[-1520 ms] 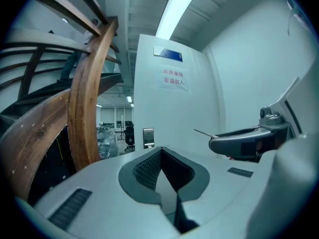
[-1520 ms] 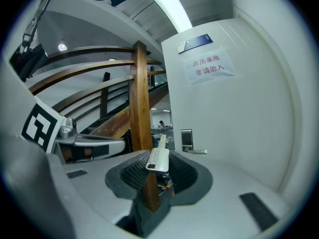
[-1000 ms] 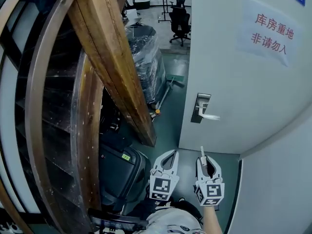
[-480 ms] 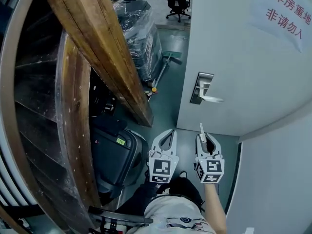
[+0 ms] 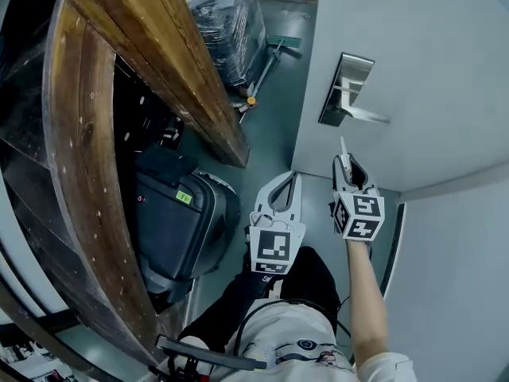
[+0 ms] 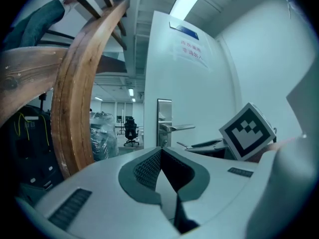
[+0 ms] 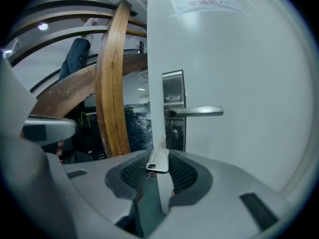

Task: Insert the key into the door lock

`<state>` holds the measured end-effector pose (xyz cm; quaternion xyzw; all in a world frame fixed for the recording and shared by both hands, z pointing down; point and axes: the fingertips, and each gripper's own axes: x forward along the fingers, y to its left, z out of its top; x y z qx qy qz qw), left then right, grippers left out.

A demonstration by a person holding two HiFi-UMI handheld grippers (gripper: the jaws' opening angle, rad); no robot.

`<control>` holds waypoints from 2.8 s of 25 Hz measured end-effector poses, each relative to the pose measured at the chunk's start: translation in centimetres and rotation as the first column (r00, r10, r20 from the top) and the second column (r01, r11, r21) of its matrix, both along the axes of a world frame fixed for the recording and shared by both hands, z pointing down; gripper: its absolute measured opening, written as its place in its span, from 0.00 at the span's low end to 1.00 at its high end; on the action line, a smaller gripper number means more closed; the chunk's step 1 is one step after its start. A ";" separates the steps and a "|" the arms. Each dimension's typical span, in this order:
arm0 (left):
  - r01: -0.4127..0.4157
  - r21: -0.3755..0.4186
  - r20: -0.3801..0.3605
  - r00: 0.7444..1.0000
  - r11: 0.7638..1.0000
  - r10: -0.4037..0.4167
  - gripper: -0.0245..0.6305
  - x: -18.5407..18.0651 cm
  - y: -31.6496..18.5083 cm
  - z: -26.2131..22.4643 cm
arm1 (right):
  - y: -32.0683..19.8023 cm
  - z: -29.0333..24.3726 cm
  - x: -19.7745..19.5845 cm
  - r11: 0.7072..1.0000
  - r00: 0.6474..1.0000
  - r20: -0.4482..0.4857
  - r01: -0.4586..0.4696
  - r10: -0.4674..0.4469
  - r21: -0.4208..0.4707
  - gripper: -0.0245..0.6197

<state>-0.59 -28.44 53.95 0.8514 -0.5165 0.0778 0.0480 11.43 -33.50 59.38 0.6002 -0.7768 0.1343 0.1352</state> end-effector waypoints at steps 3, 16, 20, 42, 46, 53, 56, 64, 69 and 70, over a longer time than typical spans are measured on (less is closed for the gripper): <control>0.007 -0.002 0.001 1.000 1.000 -0.006 0.04 -0.2 -0.6 2.1 | -2.2 1.5 0.3 1.000 1.000 -0.020 0.002 -0.002 0.008 0.22; 0.014 0.029 -0.008 1.000 0.999 -0.014 0.04 -0.4 -2.5 4.5 | -8.8 2.9 0.6 1.000 0.999 -0.033 -0.012 0.012 0.008 0.22; 0.014 0.030 -0.008 1.000 0.999 -0.014 0.04 -0.5 -2.9 4.6 | -9.2 3.1 0.6 1.000 0.999 -0.039 -0.010 0.010 0.006 0.22; -0.003 0.023 -0.003 1.000 1.000 0.003 0.04 0.4 -3.4 4.6 | -9.5 3.4 0.8 0.997 0.997 -0.033 -0.071 0.070 -0.037 0.22; 0.001 0.019 -0.004 1.000 1.000 -0.001 0.04 0.1 -3.7 4.4 | -9.8 3.1 0.5 0.987 0.988 -0.025 -0.150 0.149 -0.055 0.22; 0.009 0.015 -0.003 1.000 1.000 -0.009 0.04 -0.3 -4.2 4.5 | -10.6 3.0 0.4 0.976 0.977 -0.030 -0.213 0.212 -0.047 0.22; 0.011 0.014 -0.002 1.000 1.000 -0.011 0.04 -0.4 -4.2 4.8 | -11.2 3.0 0.3 0.972 0.972 -0.034 -0.233 0.232 -0.027 0.22; 0.027 0.008 0.003 1.000 1.000 -0.027 0.04 -0.9 -4.6 5.6 | -12.6 3.1 0.5 0.966 0.965 -0.033 -0.260 0.259 -0.011 0.22; 0.032 0.003 0.007 0.999 0.999 -0.032 0.04 -1.0 -4.8 5.8 | -13.4 3.0 0.7 0.962 0.961 -0.027 -0.274 0.274 -0.002 0.22; 0.033 0.002 0.008 0.999 0.999 -0.033 0.04 -1.0 -4.8 5.8 | -13.4 3.0 0.6 0.961 0.961 -0.027 -0.275 0.275 0.002 0.22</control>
